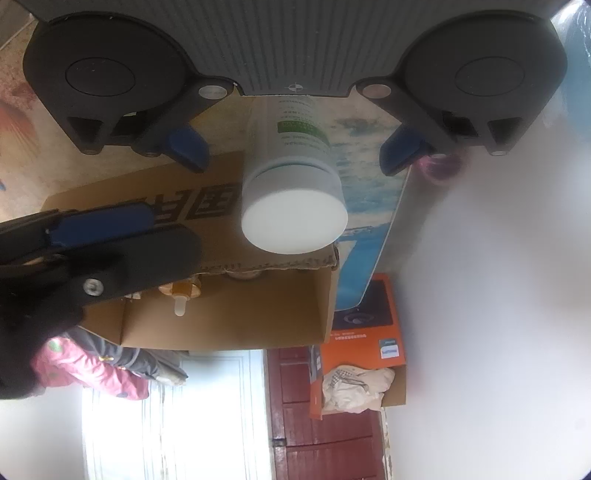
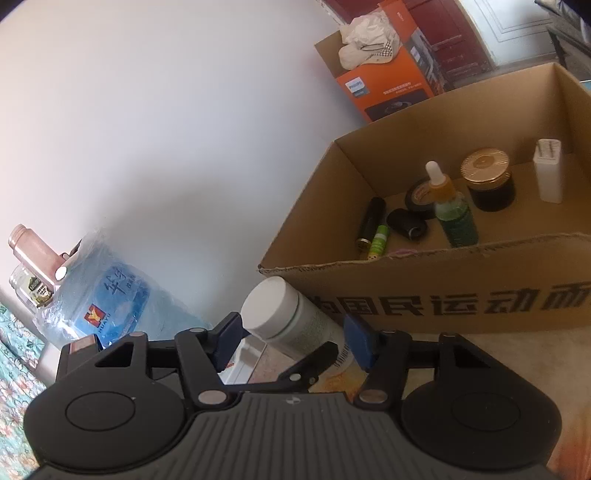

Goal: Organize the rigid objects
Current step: 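Move the right gripper back and grasp the white pill bottle, then carry the white pill bottle into the box and open the right gripper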

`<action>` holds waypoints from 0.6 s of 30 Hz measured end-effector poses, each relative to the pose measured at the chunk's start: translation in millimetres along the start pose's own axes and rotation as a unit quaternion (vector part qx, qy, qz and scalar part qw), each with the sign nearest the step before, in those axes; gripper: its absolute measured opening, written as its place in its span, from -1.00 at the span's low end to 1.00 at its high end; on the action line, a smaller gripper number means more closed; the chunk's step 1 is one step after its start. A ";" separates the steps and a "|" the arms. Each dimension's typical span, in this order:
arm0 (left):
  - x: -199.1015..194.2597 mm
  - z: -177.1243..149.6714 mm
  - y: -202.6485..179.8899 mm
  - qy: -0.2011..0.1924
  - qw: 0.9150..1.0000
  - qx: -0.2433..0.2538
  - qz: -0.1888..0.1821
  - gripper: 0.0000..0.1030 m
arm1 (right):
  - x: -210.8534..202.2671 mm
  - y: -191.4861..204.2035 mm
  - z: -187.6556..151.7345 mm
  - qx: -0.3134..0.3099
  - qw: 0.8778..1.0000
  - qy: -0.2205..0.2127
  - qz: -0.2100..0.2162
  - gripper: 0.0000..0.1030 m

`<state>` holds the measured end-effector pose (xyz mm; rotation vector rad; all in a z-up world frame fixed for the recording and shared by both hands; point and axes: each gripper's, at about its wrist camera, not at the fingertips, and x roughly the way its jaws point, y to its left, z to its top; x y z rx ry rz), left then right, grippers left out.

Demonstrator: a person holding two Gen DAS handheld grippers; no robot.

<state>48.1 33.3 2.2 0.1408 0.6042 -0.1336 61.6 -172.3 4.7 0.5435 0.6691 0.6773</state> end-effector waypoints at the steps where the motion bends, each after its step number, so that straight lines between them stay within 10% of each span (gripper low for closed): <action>1: 1.8 0.4 1.5 0.002 1.000 -0.003 -0.002 0.83 | 6.7 -0.3 1.9 0.002 1.000 0.000 0.004 0.15; 10: 11.6 2.1 8.2 0.030 0.998 -0.044 -0.028 0.10 | 38.2 -1.4 2.4 0.026 0.999 0.018 0.017 -0.29; 18: 9.6 3.3 -5.5 0.039 0.997 -0.051 -0.037 0.04 | 31.4 -8.5 8.9 0.043 0.999 0.018 0.015 -0.36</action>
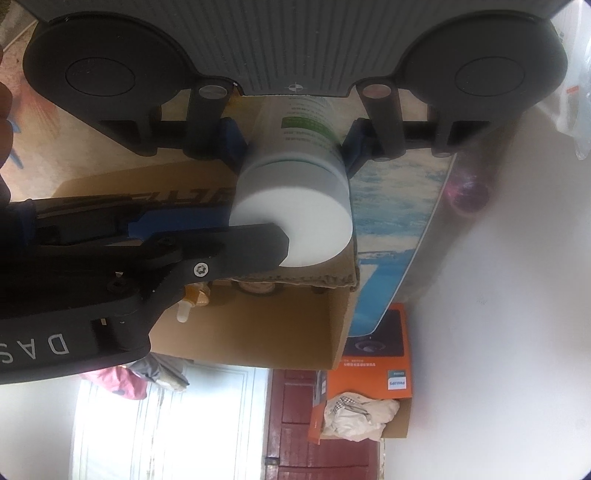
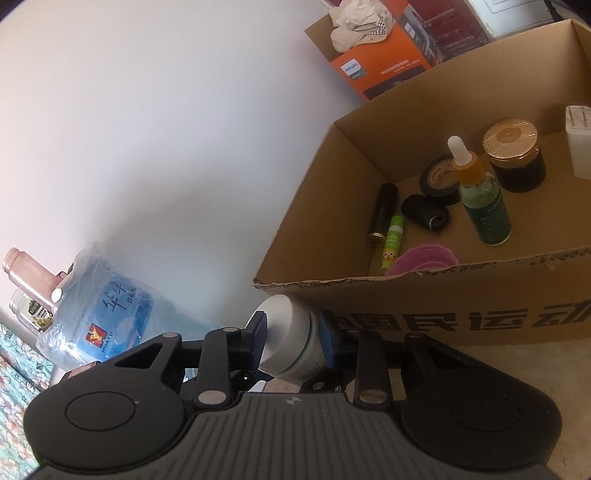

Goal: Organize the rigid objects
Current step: 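Carry the white pill bottle into the box and open the right gripper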

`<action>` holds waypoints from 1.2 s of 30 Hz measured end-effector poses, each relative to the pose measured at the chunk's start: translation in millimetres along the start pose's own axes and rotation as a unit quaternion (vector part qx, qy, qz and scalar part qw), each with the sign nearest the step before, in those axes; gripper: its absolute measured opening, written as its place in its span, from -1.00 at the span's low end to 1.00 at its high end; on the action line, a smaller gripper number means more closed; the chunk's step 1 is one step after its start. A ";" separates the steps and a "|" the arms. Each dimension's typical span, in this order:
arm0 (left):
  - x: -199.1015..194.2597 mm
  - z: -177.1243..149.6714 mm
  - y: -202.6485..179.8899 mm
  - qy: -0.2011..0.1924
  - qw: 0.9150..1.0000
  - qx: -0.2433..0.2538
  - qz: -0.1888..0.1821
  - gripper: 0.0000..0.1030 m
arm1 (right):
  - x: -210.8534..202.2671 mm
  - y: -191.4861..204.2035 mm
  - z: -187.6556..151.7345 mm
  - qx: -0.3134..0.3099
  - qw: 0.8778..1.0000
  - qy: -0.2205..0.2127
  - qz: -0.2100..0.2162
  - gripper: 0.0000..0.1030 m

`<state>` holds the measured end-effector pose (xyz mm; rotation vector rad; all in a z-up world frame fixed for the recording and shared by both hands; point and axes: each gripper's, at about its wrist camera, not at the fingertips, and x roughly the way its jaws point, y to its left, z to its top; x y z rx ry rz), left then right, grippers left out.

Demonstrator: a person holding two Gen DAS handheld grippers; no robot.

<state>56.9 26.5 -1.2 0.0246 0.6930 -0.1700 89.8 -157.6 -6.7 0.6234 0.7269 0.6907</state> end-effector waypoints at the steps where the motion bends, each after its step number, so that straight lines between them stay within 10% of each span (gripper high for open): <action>1: -0.6 -0.1 -1.9 0.001 1.000 0.000 -0.003 0.03 | -2.6 -0.7 -0.5 0.001 1.000 -0.001 -0.002 -0.35; 21: -2.7 0.9 -94.0 0.012 0.993 0.074 -0.091 0.03 | -111.7 -32.0 -19.8 0.029 0.995 -0.071 -0.070 -0.31; 36: 16.5 -2.0 -114.0 0.032 0.990 0.110 -0.088 0.03 | -122.9 -55.9 -22.6 0.050 0.992 -0.080 -0.081 -0.29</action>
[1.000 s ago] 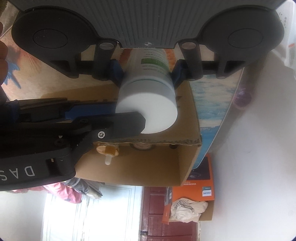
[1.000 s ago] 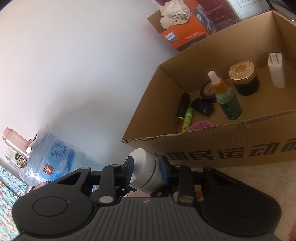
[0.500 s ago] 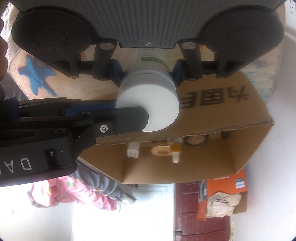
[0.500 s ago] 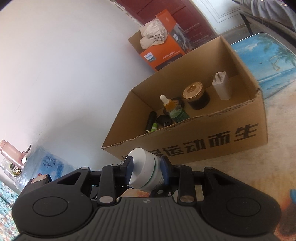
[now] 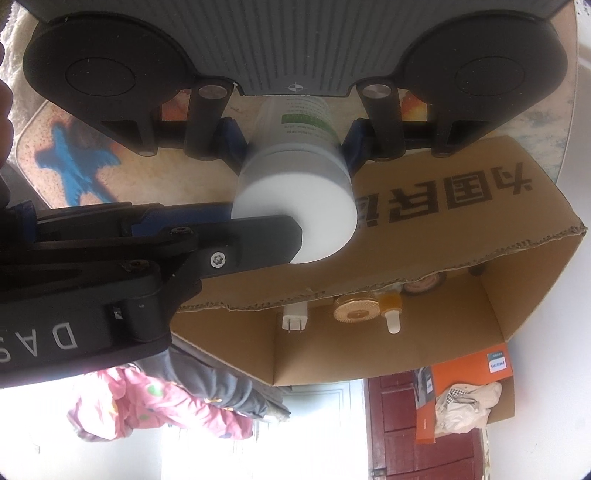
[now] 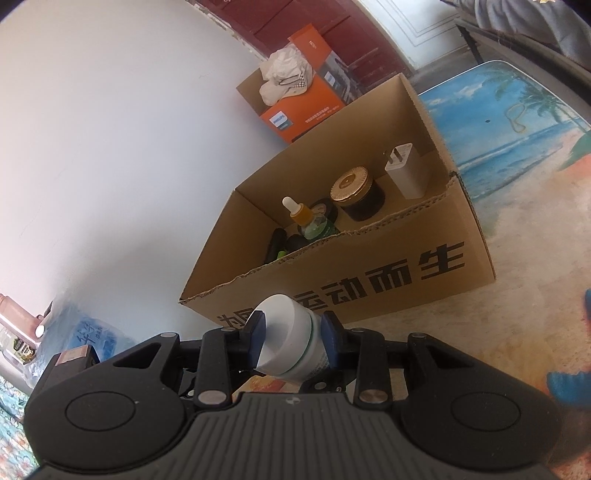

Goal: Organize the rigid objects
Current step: 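Carry the white pill bottle into the box and open the right gripper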

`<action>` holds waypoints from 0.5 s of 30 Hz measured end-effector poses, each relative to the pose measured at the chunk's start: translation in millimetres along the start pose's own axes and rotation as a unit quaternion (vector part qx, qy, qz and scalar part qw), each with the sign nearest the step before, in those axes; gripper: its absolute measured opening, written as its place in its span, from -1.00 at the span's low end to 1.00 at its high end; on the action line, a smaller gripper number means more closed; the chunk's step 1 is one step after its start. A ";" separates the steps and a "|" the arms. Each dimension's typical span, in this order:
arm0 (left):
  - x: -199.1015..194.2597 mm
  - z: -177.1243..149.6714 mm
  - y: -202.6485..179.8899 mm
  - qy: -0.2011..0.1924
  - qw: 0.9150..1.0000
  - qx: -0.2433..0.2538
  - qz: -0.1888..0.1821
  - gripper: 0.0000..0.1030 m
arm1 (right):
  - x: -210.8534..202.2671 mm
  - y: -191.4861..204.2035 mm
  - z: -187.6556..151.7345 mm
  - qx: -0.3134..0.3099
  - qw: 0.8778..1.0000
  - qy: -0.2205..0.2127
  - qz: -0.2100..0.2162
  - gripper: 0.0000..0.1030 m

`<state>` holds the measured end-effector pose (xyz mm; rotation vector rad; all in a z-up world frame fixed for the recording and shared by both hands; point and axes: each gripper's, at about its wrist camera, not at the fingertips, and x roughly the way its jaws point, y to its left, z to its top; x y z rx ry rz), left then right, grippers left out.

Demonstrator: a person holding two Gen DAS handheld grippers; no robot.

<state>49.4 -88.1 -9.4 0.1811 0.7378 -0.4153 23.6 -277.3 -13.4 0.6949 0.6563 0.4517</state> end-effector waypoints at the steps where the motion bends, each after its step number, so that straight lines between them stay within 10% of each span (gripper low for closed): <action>1: 0.7 -0.1 -0.7 0.000 1.000 0.002 0.002 0.04 | 0.0 -0.2 0.1 0.001 1.000 0.000 0.000 -0.29; 15: 1.2 0.5 -9.2 -0.001 1.000 0.006 0.008 0.04 | -1.8 -0.3 0.3 0.001 1.000 0.001 0.000 -0.29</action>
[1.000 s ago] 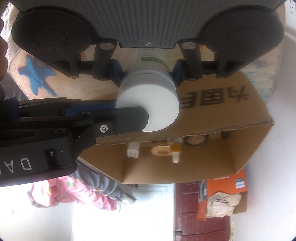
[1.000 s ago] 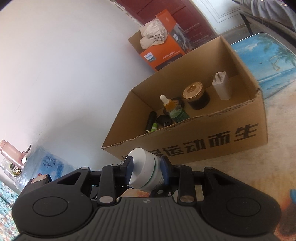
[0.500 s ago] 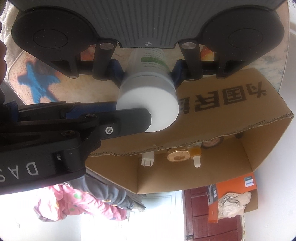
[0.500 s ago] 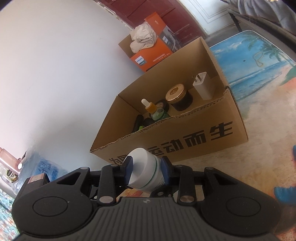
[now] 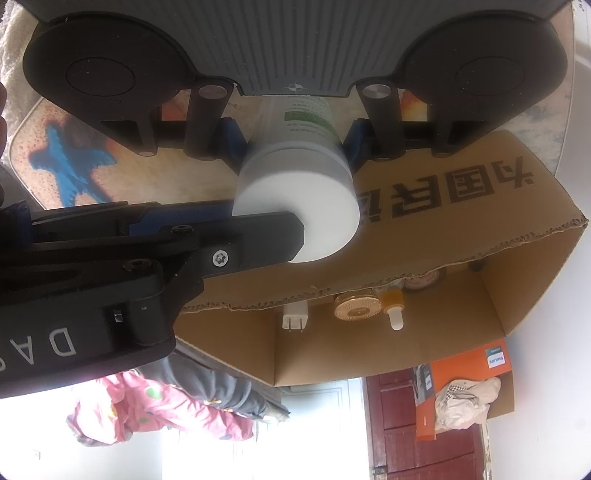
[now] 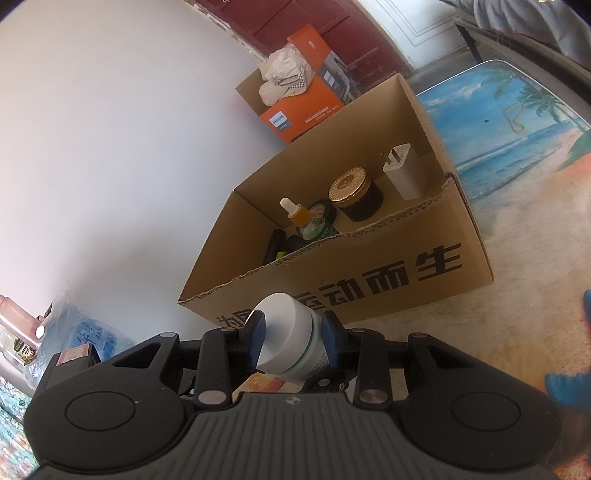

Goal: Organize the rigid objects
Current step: 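Carry the white pill bottle into the box and open the right gripper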

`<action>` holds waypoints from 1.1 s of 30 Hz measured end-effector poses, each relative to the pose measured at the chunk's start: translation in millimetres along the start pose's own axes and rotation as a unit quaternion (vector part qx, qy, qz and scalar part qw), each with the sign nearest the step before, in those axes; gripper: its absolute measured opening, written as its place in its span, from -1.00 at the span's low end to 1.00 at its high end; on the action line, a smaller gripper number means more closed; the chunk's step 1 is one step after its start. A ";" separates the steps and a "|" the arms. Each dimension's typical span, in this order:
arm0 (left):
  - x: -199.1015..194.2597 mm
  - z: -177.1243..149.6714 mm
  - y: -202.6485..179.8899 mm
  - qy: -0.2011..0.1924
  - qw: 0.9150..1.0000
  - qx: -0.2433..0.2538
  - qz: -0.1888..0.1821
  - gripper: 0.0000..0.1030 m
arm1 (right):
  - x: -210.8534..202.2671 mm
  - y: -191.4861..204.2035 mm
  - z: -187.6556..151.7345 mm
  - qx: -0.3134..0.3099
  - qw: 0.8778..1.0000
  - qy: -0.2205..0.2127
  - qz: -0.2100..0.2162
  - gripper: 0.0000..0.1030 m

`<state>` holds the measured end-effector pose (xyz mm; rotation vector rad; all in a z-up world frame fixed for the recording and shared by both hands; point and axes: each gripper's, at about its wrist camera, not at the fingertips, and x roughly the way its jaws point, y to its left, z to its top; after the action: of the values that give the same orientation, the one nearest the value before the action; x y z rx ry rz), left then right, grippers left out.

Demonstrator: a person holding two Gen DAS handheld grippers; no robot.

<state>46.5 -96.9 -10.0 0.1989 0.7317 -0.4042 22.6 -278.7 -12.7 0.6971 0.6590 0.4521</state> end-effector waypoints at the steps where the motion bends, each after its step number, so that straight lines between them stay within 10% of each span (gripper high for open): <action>1: 0.1 -0.1 0.4 0.000 1.000 0.000 0.000 0.04 | -0.1 0.1 0.2 0.000 1.000 0.000 0.000 -0.29; 20: -8.7 0.5 -3.5 -0.011 1.000 -0.004 0.003 0.03 | -3.2 6.3 -0.3 -0.009 1.000 0.005 0.001 -0.28; 33: -79.5 55.2 15.7 -0.131 0.991 0.012 0.020 0.03 | -47.2 85.3 40.0 -0.122 0.989 -0.059 0.063 -0.25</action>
<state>33.2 -77.2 85.1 0.1778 0.4633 -0.3926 2.6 -265.0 89.8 0.5293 0.4396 0.5919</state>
